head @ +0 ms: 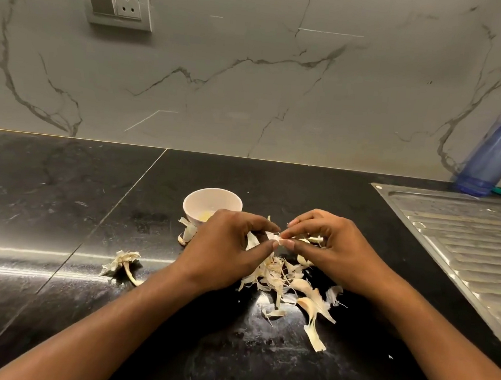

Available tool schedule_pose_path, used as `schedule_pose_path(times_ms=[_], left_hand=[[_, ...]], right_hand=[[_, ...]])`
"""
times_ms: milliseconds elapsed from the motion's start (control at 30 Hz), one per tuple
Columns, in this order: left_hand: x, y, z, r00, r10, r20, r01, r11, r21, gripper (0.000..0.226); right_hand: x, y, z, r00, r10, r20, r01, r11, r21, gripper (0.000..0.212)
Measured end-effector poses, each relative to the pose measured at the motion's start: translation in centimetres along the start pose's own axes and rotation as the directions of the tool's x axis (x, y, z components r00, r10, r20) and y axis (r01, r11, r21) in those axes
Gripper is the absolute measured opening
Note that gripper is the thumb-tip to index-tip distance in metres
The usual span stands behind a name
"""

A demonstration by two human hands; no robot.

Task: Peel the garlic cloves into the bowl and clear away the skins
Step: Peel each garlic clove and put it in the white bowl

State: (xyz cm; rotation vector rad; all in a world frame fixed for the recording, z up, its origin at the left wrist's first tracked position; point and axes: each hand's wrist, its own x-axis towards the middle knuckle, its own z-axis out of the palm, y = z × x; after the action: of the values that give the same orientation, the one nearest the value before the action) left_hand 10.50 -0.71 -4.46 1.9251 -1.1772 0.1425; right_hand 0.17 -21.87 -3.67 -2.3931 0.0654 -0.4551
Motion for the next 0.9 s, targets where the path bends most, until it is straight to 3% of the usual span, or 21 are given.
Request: schedule_pose_path(times_ms=[167, 333, 633, 900], left_hand=[[0.0, 0.2, 0.1, 0.998, -0.048, 0.033, 0.049, 0.998, -0.05, 0.027], [0.1, 0.1, 0.3, 0.997, -0.071, -0.015, 0.068, 0.983, -0.173, 0.017], [0.5, -0.1, 0.1, 0.996, -0.075, -0.057, 0.049, 0.93, -0.365, 0.01], [0.4, -0.1, 0.1, 0.992, -0.118, -0.045, 0.089, 0.904, -0.418, 0.013]], right_hand=[[-0.4, -1.1, -0.4, 0.999, 0.035, -0.007, -0.032, 0.969, 0.246, 0.015], [-0.5, -1.7, -0.5, 0.999, 0.047, -0.002, -0.043, 0.929, 0.368, 0.015], [-0.3, -1.8, -0.8, 0.994, 0.099, 0.039, -0.105, 0.863, 0.494, 0.016], [-0.3, -1.9, -0.7, 0.989, 0.141, 0.045, -0.143, 0.832, 0.536, 0.02]])
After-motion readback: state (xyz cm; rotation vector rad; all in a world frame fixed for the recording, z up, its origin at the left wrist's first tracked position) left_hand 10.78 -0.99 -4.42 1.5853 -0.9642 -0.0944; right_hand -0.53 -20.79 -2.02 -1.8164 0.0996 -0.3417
